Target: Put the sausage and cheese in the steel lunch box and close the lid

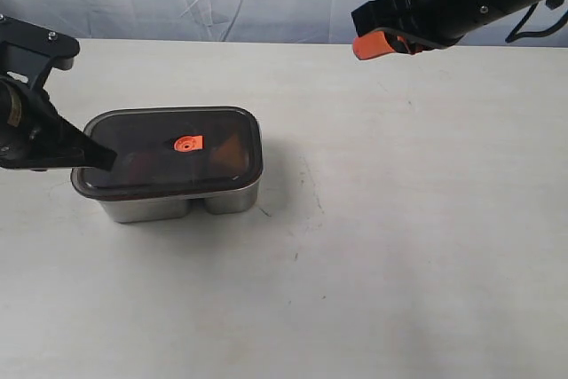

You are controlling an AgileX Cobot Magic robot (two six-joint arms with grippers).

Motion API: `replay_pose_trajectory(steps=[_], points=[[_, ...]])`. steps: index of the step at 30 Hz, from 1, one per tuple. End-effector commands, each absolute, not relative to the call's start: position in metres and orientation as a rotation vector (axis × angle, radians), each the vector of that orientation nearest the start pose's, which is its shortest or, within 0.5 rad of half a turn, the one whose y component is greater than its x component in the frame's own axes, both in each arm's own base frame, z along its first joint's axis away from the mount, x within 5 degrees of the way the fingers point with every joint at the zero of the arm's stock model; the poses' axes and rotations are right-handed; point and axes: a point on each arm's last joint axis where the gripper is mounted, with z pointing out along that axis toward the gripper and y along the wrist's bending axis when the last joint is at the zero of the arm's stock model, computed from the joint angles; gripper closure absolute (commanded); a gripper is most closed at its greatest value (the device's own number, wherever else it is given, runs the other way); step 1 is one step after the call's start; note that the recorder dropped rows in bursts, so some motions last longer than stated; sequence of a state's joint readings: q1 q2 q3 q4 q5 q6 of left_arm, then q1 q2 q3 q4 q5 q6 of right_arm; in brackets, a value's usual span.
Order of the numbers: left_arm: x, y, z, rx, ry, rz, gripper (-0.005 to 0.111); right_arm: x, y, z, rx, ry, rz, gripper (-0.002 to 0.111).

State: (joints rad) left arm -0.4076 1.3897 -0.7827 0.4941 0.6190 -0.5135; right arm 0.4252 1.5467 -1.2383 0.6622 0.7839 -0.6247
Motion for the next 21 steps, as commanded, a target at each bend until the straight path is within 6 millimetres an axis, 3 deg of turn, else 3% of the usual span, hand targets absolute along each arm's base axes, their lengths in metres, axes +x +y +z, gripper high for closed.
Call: replay_pose_trajectory(steps=[1,7,16,21], points=[[0.259,-0.073,0.215,0.243,2.579,0.153,0.106,0.289,0.171,0.31,-0.839,2.298,0.671,0.108],[0.272,-0.068,0.202,0.215,2.603,0.159,0.106,0.289,0.171,0.31,-0.839,2.298,0.671,0.108],[0.296,-0.068,0.199,0.224,2.601,0.203,0.106,0.289,0.171,0.31,-0.839,2.298,0.671,0.108],[0.308,-0.055,0.187,0.145,2.649,0.239,0.106,0.289,0.171,0.31,-0.841,2.297,0.665,0.108]])
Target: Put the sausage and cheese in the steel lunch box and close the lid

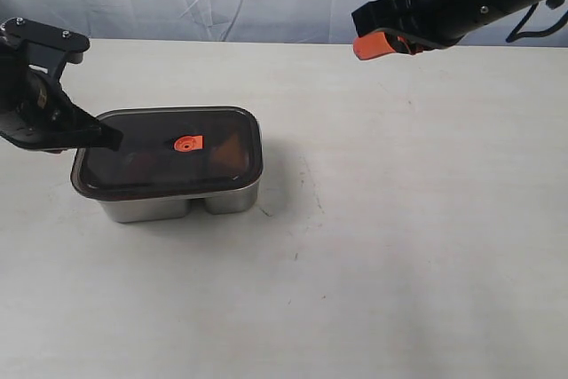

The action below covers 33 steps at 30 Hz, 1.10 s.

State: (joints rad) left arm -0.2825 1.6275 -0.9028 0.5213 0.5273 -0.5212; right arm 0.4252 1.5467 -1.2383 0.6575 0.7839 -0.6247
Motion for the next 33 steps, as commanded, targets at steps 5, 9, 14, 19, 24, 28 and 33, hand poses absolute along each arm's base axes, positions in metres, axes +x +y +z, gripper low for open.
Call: replay_pose_trajectory(steps=[5,9,14,19,24,28,33], points=[[0.3095,-0.0558,0.1881,0.132,2.638,0.212,0.106,0.2908,0.1711,0.3105,-0.829,2.286,0.657,0.108],[0.3093,-0.0558,0.188,0.128,2.64,0.211,0.106,0.2905,0.1711,0.3103,-0.831,2.288,0.659,0.108],[0.3093,-0.0582,0.1878,0.106,2.641,0.176,0.106,0.2905,0.1711,0.3103,-0.831,2.288,0.659,0.108],[0.3088,-0.0595,0.1875,0.117,2.645,0.17,0.106,0.2905,0.1711,0.3103,-0.831,2.288,0.659,0.108],[0.3086,-0.0603,0.1873,0.108,2.648,0.155,0.107,0.2905,0.1711,0.3103,-0.831,2.288,0.659,0.108],[0.3079,-0.0619,0.1869,0.111,2.657,0.136,0.107,0.2905,0.1711,0.3103,-0.831,2.288,0.659,0.108],[0.3078,-0.0633,0.1868,0.109,2.658,0.114,0.107,0.2905,0.1711,0.3103,-0.831,2.288,0.659,0.108]])
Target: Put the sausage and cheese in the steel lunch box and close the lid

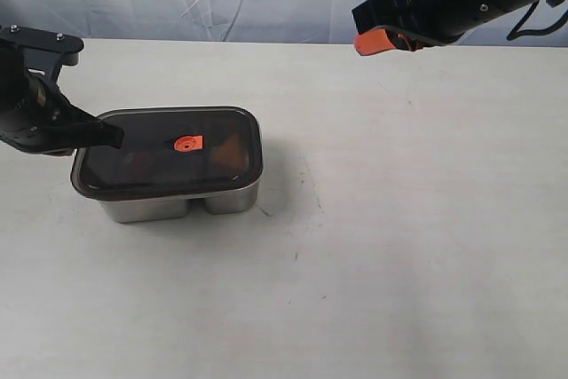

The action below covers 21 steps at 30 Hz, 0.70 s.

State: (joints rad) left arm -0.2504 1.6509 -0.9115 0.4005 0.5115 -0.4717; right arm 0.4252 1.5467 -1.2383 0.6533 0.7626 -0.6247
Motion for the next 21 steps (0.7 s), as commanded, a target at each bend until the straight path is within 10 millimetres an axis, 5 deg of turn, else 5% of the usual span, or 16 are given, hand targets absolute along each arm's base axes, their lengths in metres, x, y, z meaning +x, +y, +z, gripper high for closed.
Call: replay_pose_trajectory(steps=[1,21], points=[[0.3077,-0.0639,0.1866,0.115,2.66,0.105,0.107,0.2905,0.1711,0.3103,-0.831,2.288,0.659,0.108],[0.3105,-0.0647,0.189,0.176,2.638,0.094,0.107,0.2906,0.1709,0.3102,-0.833,2.287,0.654,0.108]])
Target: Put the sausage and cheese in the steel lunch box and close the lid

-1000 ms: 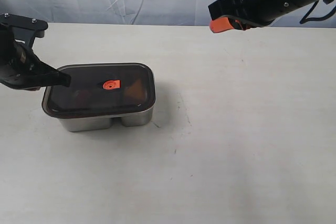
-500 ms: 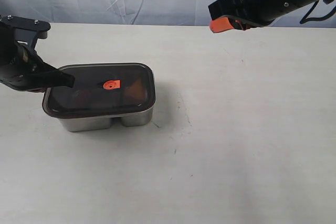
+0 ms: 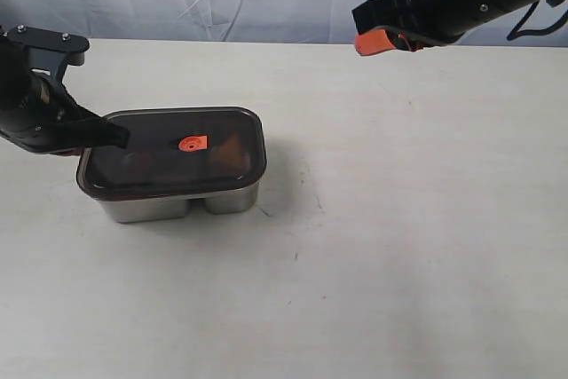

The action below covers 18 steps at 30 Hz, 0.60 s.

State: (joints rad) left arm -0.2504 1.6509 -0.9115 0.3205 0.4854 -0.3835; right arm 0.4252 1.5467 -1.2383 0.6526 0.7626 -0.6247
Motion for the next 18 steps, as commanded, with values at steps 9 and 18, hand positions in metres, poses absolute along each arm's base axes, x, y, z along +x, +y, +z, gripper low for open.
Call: replay_pose_trajectory(steps=[9,18], points=[[0.311,-0.064,0.191,0.168,2.648,0.102,0.107,0.29,0.171,0.31,-0.834,2.288,0.655,0.108],[0.313,-0.065,0.214,0.139,2.578,0.066,0.107,0.293,0.18,0.302,-0.783,2.321,0.78,0.108]])
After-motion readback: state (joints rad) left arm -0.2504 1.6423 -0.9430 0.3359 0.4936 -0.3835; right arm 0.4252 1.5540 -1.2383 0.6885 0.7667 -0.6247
